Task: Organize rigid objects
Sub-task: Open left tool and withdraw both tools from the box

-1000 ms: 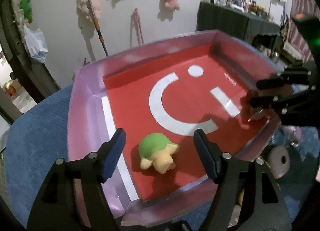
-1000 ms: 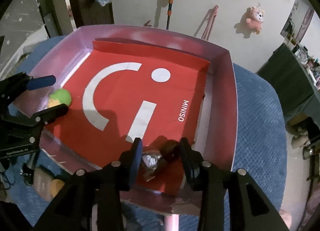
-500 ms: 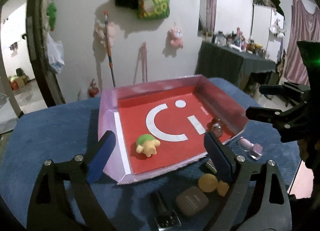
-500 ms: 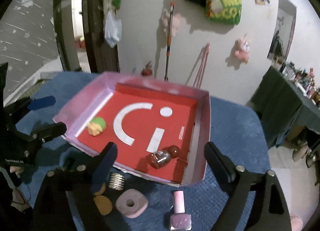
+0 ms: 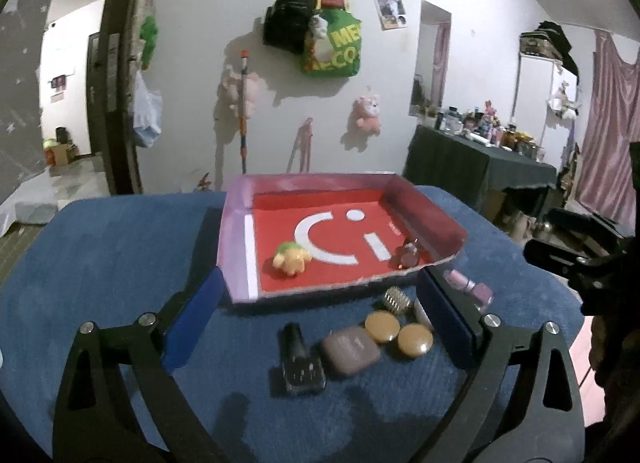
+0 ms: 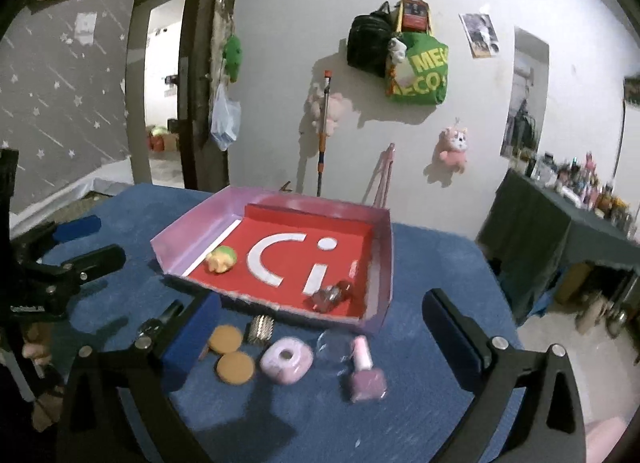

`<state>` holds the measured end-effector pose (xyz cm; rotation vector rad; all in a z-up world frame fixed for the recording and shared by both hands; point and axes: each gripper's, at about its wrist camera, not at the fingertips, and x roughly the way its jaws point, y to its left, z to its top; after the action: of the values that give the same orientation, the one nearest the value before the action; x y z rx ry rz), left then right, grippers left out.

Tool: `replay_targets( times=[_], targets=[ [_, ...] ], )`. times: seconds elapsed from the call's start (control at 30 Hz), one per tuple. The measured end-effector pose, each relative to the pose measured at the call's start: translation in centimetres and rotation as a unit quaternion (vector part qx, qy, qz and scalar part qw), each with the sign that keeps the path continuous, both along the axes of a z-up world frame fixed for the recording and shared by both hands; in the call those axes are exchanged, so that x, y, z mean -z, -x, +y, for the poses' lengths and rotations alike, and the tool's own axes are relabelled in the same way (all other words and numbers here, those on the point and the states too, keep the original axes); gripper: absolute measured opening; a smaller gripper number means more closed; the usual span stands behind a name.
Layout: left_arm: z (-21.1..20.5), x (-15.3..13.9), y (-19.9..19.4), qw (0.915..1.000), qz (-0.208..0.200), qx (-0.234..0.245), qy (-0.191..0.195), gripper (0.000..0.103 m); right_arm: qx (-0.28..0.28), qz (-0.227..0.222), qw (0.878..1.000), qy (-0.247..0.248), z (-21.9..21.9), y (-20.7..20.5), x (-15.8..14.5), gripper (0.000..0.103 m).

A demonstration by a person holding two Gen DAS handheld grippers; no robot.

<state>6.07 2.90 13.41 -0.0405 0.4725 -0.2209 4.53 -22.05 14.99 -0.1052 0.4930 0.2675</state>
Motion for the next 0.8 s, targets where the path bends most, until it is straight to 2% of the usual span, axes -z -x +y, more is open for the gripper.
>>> replay_targets(
  times=[0.17, 0.3, 0.4, 0.6, 0.77, 0.8],
  targets=[
    [-0.3, 3.4, 0.9, 0.9997, 0.016, -0.015, -0.009, 0.098, 0.027, -0.004, 1.0, -0.006, -0.7, 1.2, 3.7, 0.103],
    [0.0, 6.0, 0.5, 0.9984, 0.053, -0.016, -0.01, 0.098, 0.035, 0.047, 0.998, -0.018, -1.0, 0.7, 8.0, 0.103],
    [0.1, 7.2, -0.1, 0.9967, 0.078, -0.02, -0.007, 0.098, 0.04, 0.078, 0.996, -0.029, -1.8, 0.0, 9.8, 0.103],
    [0.4, 8.0, -1.1, 0.9943, 0.1, -0.034, -0.011, 0.098, 0.056, 0.093, 0.993, -0.041, -3.0, -1.1, 10.8, 0.103],
    [0.4, 8.8, -2.0, 0.9913, 0.124, -0.035, -0.027, 0.098, 0.064, 0.115, 0.991, -0.016, -3.5, -2.8, 11.5, 0.103],
    [0.5, 9.0, -2.3, 0.9899, 0.136, -0.034, -0.024, 0.098, 0.061, 0.131, 0.989, -0.01, -3.7, -3.5, 11.7, 0.103]
  ],
)
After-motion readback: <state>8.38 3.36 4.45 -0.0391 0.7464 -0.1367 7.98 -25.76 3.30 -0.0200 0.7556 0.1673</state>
